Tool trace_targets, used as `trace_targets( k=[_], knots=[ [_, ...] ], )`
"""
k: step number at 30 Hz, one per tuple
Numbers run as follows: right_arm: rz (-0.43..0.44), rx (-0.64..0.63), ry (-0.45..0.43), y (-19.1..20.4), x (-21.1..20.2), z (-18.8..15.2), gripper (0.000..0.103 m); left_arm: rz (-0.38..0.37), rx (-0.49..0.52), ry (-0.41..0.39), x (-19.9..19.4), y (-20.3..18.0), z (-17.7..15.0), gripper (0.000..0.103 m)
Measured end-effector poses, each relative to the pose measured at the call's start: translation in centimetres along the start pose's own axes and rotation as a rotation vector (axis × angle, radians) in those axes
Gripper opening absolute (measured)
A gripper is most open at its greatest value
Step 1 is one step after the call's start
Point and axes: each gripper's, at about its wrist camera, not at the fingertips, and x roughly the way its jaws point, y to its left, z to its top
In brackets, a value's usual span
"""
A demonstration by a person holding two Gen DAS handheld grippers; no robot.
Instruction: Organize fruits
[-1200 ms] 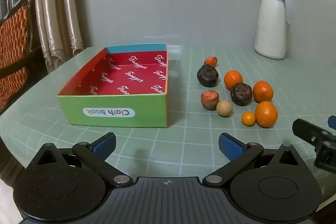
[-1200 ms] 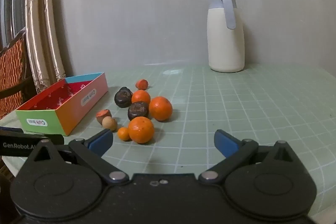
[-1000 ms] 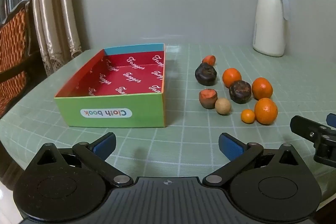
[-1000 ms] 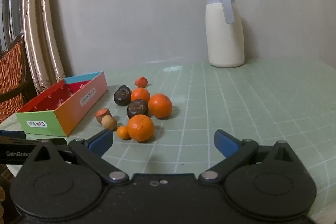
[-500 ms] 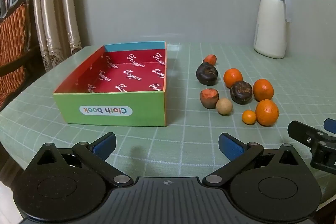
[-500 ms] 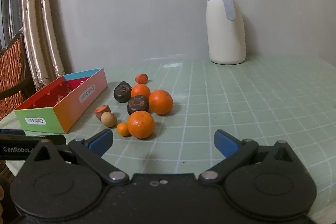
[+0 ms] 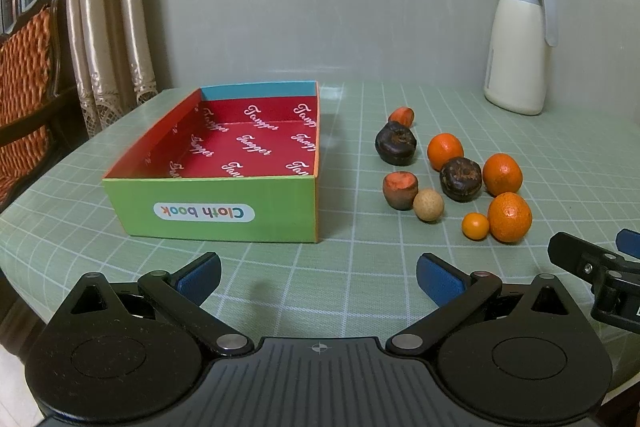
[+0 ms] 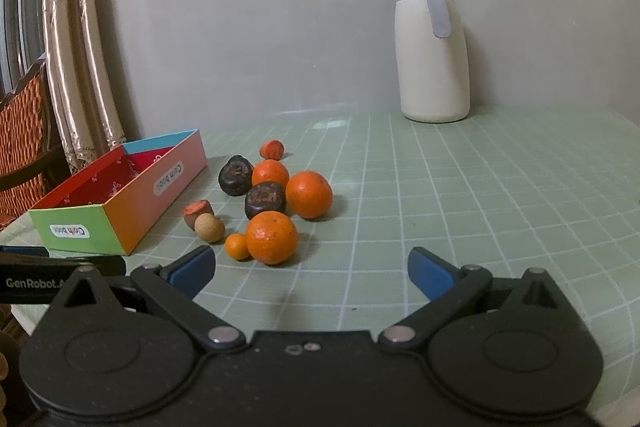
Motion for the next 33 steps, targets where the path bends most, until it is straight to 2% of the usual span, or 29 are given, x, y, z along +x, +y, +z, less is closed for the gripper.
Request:
trace_targets(
  k=[33],
  knots=[
    [0.0, 0.005, -0.009, -0.04, -0.04, 0.01, 0.103, 0.002, -0.002, -0.006, -0.12, 0.1, 0.08, 0.103]
  ],
)
